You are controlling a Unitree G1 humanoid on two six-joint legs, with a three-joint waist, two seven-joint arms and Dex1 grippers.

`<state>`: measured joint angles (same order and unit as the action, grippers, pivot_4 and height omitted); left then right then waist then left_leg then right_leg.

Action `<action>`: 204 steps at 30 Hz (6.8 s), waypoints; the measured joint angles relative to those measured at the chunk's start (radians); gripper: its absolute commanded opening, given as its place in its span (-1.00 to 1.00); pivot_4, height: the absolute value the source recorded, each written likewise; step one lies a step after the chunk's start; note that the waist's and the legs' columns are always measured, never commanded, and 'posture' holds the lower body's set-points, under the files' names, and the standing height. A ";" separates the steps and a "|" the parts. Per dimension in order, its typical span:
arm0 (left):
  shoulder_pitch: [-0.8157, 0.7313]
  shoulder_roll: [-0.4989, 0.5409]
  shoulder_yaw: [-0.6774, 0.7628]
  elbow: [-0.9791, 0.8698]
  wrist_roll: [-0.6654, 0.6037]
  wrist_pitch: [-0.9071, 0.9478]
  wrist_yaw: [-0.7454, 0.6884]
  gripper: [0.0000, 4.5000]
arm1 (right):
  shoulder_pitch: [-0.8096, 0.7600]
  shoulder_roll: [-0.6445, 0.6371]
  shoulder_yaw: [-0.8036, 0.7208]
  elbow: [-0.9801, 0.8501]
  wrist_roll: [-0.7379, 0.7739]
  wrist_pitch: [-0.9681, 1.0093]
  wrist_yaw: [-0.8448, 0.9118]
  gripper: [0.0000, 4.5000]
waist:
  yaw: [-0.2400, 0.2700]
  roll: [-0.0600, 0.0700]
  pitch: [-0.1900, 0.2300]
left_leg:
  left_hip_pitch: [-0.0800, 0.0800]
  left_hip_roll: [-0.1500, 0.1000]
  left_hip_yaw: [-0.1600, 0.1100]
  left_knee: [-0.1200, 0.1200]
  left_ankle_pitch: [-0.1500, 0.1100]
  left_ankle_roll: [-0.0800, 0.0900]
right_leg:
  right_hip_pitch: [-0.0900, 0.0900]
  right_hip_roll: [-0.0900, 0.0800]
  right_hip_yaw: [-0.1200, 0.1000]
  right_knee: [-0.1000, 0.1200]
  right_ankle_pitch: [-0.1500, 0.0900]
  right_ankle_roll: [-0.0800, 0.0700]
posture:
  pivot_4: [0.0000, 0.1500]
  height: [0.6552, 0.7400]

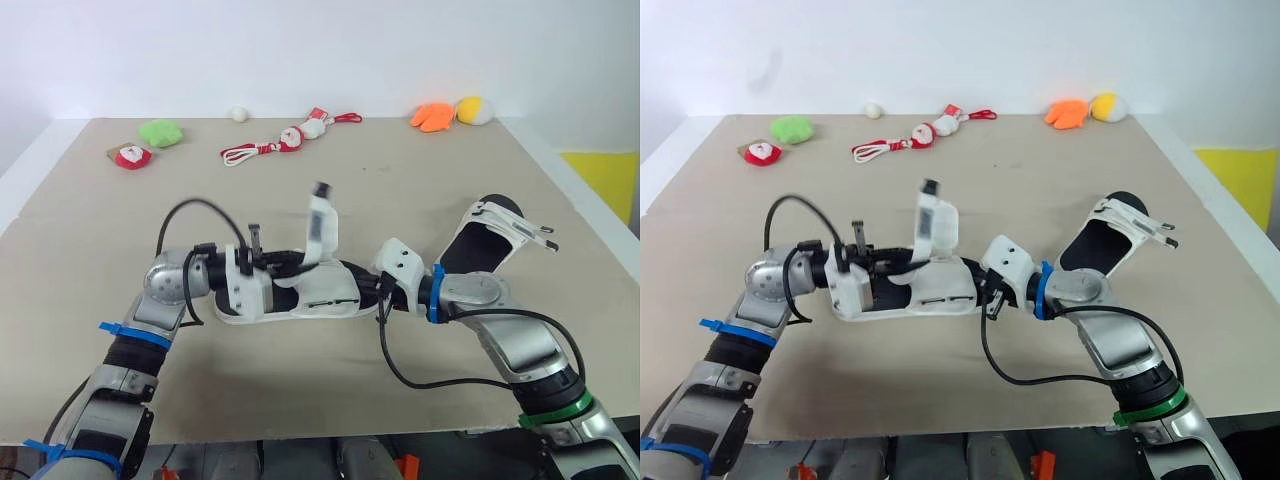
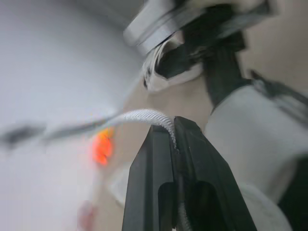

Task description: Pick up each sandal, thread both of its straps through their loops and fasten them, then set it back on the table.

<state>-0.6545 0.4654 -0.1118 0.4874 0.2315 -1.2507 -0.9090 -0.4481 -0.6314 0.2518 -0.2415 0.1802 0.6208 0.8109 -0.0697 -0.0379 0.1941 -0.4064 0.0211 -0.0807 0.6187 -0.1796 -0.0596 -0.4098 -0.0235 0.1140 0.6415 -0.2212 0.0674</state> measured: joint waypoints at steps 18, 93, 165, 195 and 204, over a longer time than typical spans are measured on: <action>-0.050 0.065 0.005 0.159 0.349 -0.251 0.409 0.96 | -0.012 0.000 0.011 0.008 -0.018 -0.018 0.019 -1.00 | -0.005 0.000 0.000 | 0.000 0.001 0.000 -0.001 -0.001 0.001 | 0.000 0.000 0.000 0.000 0.003 0.009 | 1.00 1.00; 0.299 0.113 0.115 -0.824 -1.203 2.057 0.051 -0.99 | -0.042 0.054 0.021 0.060 -0.049 -0.052 0.037 -1.00 | -0.016 -0.002 -0.001 | 0.000 0.009 0.010 -0.001 -0.001 0.000 | -0.008 0.002 -0.001 0.004 0.000 -0.003 | 1.00 1.00; 0.220 0.081 0.088 -0.826 -1.170 2.284 0.178 -0.99 | -0.036 0.091 0.022 0.033 -0.068 -0.012 0.010 -1.00 | -0.020 -0.003 -0.002 | 0.000 0.009 0.010 -0.001 -0.002 0.000 | -0.008 0.003 -0.001 0.004 0.000 -0.003 | 1.00 1.00; 0.322 0.198 0.135 -0.894 -1.146 2.220 0.089 0.97 | -0.037 0.100 0.025 0.030 -0.067 -0.008 0.011 -1.00 | -0.021 -0.003 -0.002 | 0.000 0.010 0.010 -0.002 -0.002 0.000 | -0.009 0.003 -0.001 0.004 0.000 -0.003 | 1.00 1.00; 0.665 0.377 0.228 -1.072 -1.178 2.194 -0.042 0.97 | -0.032 0.098 0.021 0.029 -0.068 -0.007 0.011 -1.00 | -0.024 -0.004 -0.002 | -0.001 0.008 0.011 -0.001 -0.003 0.000 | -0.010 0.000 -0.001 0.003 -0.001 -0.005 | 1.00 1.00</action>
<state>0.0110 0.8426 0.1159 -0.5850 -0.9466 0.9433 -0.9510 -0.4799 -0.5338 0.2729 -0.2128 0.1125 0.6133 0.8223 -0.0932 -0.0417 0.1921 -0.4072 0.0295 -0.0701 0.6172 -0.1824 -0.0600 -0.4202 -0.0232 0.1129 0.6447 -0.2223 0.0627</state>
